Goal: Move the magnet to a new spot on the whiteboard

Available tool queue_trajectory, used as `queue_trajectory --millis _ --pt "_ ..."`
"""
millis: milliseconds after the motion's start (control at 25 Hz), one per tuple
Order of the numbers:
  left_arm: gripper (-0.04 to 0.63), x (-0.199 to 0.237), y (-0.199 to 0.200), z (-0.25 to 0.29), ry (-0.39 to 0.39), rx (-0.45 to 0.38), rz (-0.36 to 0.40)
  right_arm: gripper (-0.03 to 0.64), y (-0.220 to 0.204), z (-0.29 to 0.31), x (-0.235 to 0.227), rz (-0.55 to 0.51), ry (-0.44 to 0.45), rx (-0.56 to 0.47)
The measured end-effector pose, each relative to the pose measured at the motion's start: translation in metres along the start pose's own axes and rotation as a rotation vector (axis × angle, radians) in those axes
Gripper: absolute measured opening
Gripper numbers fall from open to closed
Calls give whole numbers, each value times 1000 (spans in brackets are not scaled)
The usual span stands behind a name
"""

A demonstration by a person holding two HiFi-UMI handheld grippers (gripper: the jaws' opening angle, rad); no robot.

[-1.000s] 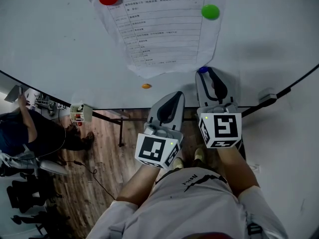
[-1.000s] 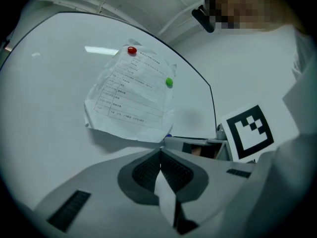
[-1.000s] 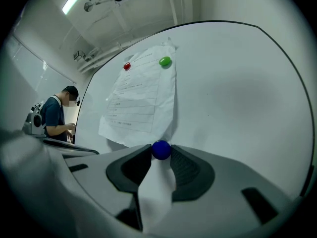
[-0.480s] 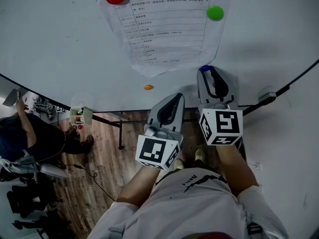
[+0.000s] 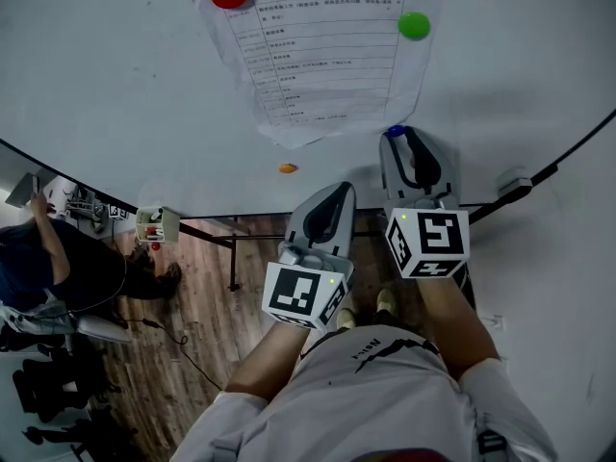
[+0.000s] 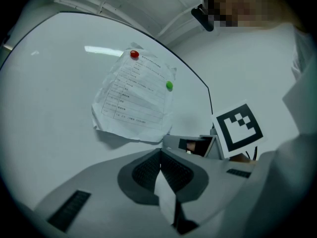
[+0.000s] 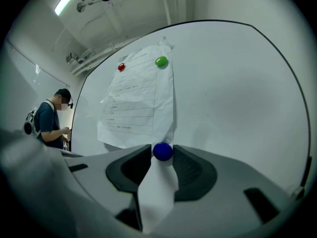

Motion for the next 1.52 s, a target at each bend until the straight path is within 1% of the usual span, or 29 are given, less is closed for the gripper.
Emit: queue_trajectory --millis 480,760,1080,1520 --pt "12 -16 -3 3 -3 11 6 130 -8 -18 -7 -1 20 5" --pt "12 -29 -4 2 -8 16 2 129 -17 -32 -8 14 92 22" --pt "12 -40 -6 -2 -6 26 -1 62 -26 -48 -6 24 166 31" --pt "12 -47 0 -3 4 28 4 25 -28 -62 -2 31 237 35"
Point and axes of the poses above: the fingertips, and each gripper's own axes: z forward along the fingers, x to its left, y out of its top, the point moved 5 cm from there along -z, backward along the fingers, and after that the axes turned 12 degrees about x, right-handed, at the moved point
